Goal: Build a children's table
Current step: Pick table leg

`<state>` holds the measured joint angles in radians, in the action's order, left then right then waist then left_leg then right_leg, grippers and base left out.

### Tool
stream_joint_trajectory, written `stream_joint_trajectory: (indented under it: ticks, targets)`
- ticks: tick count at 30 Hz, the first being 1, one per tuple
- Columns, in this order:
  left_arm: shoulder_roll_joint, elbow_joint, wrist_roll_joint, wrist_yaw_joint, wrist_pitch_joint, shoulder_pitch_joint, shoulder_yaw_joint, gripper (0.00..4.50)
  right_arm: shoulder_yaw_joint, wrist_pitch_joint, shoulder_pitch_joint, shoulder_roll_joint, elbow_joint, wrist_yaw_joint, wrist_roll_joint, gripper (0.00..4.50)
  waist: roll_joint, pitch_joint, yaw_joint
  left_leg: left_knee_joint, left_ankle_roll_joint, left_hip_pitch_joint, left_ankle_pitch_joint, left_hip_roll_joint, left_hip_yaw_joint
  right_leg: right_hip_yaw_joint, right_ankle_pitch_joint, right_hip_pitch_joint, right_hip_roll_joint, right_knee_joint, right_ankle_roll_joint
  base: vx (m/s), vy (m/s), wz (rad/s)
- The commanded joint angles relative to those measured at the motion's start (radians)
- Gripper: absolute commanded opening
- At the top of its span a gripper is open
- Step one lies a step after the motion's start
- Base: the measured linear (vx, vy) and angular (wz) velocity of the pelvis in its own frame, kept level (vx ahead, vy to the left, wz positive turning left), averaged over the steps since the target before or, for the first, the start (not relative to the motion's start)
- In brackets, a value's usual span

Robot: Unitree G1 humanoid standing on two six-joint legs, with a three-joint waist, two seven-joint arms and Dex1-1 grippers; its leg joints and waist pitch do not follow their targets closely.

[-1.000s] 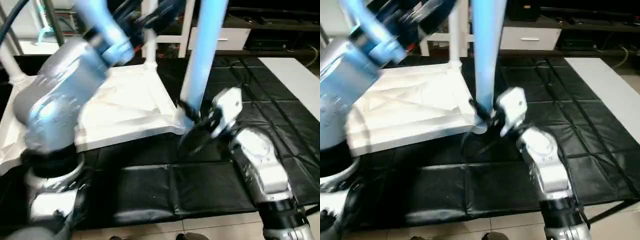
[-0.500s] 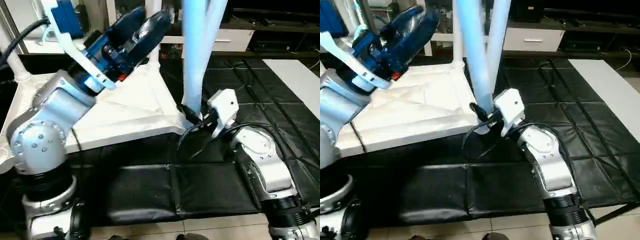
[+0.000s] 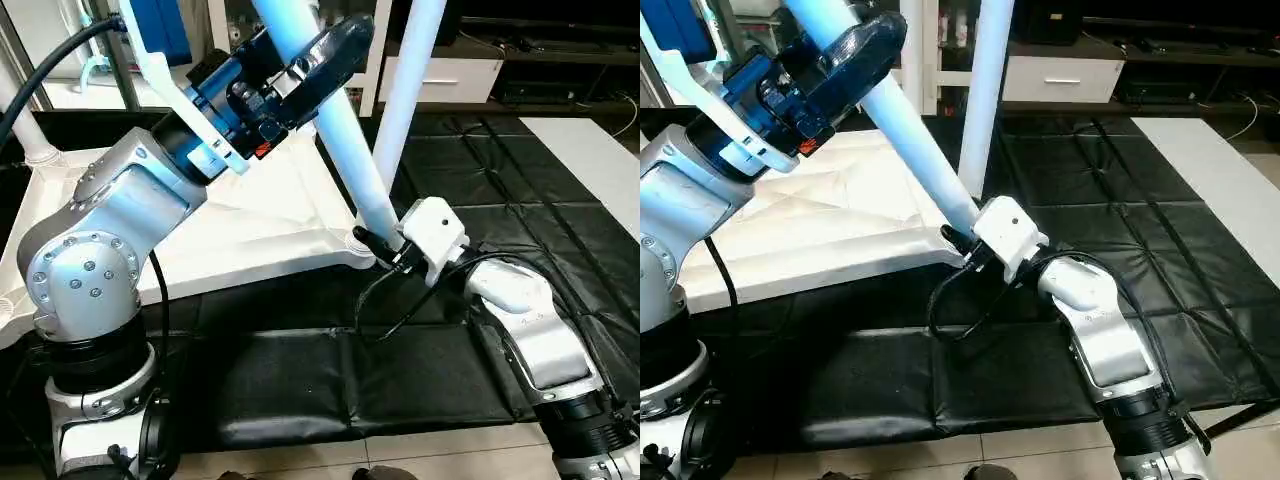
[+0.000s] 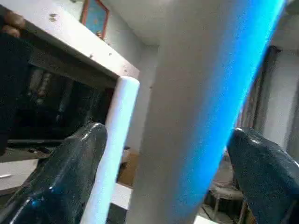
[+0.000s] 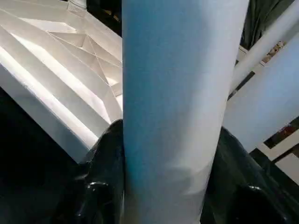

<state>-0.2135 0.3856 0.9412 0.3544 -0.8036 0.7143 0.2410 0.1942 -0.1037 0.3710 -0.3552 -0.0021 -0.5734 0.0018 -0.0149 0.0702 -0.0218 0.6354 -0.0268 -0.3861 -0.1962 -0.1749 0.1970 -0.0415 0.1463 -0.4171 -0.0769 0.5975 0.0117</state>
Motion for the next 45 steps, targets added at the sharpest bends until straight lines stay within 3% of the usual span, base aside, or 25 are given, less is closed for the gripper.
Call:
stream_joint_trajectory:
  ticks: [1,4,13,15,27,32,33,34,39,45]
  targets:
    - [0.002,-0.014,0.003,-0.011,0.004,0.01,0.009,4.15,-0.008,0.011,0.007,-0.002,-0.011,0.008,-0.005,1.86,0.004,-0.076,-0.003,-0.083,-0.024,0.022,-0.297,-0.04,-0.026,0.029,0.354,0.038,-0.037,-0.07,0.131,0.0,0.0,0.0]
    - [0.0,-0.023,0.009,-0.004,0.01,0.012,0.013,3.76,-0.009,0.018,0.01,-0.001,-0.005,0.01,-0.01,1.86,0.004,-0.077,-0.003,-0.084,-0.021,0.02,-0.288,-0.04,-0.026,0.029,0.341,0.041,-0.038,-0.068,0.138,0.0,0.0,0.0]
    - [0.006,-0.032,0.053,-0.014,0.024,0.018,0.027,3.26,-0.009,0.028,0.016,0.002,0.001,0.018,-0.016,1.86,0.006,-0.078,-0.002,-0.083,-0.02,0.022,-0.278,-0.041,-0.025,0.03,0.308,0.043,-0.038,-0.064,0.158,0.0,0.0,0.0]
    - [0.01,-0.032,0.064,-0.015,0.024,0.02,0.033,2.94,-0.008,0.031,0.016,0.003,0.001,0.02,-0.018,1.86,0.006,-0.078,-0.002,-0.083,-0.018,0.022,-0.278,-0.041,-0.024,0.031,0.304,0.043,-0.038,-0.064,0.16,0.0,0.0,0.0]
    - [0.014,-0.028,0.096,-0.029,0.051,0.023,0.037,1.86,-0.006,0.053,0.018,0.001,0.003,0.035,-0.038,1.86,0.01,-0.077,-0.002,-0.083,-0.026,0.023,-0.296,-0.04,-0.026,0.029,0.333,0.043,-0.037,-0.065,0.146,0.0,0.0,0.0]
    - [0.018,-0.011,0.099,-0.029,0.071,0.02,0.03,1.74,-0.008,0.074,0.021,0.006,0.008,0.04,-0.037,1.86,0.004,-0.077,-0.003,-0.082,-0.026,0.024,-0.302,-0.04,-0.024,0.03,0.342,0.041,-0.037,-0.067,0.142,0.0,0.0,0.0]
    - [0.02,0.002,0.092,-0.016,0.091,0.014,0.025,1.72,-0.012,0.077,0.023,0.012,0.006,0.039,-0.027,2.42,0.005,-0.076,-0.003,-0.083,-0.025,0.023,-0.3,-0.04,-0.025,0.03,0.346,0.041,-0.038,-0.067,0.14,0.0,0.0,0.0]
    - [0.023,0.01,0.091,-0.007,0.102,0.01,0.023,1.71,-0.012,0.077,0.025,0.012,0.004,0.036,-0.024,2.56,0.001,-0.077,-0.003,-0.082,-0.024,0.022,-0.296,-0.042,-0.026,0.03,0.347,0.042,-0.039,-0.066,0.138,0.0,0.0,0.0]
    - [0.031,0.043,0.097,0.015,0.126,-0.011,0.013,1.57,-0.007,0.102,0.032,0.013,0.007,0.067,-0.056,3.03,0.004,-0.076,-0.004,-0.083,-0.026,0.023,-0.289,-0.042,-0.024,0.031,0.332,0.039,-0.037,-0.065,0.141,0.0,0.0,0.0]
    - [0.009,0.065,0.108,0.031,0.115,-0.031,-0.007,1.54,0.012,0.131,0.024,0.022,-0.001,0.145,-0.143,3.47,0.007,-0.076,-0.005,-0.083,-0.038,0.024,-0.306,-0.039,-0.024,0.03,0.347,0.038,-0.034,-0.065,0.128,0.0,0.0,0.0]
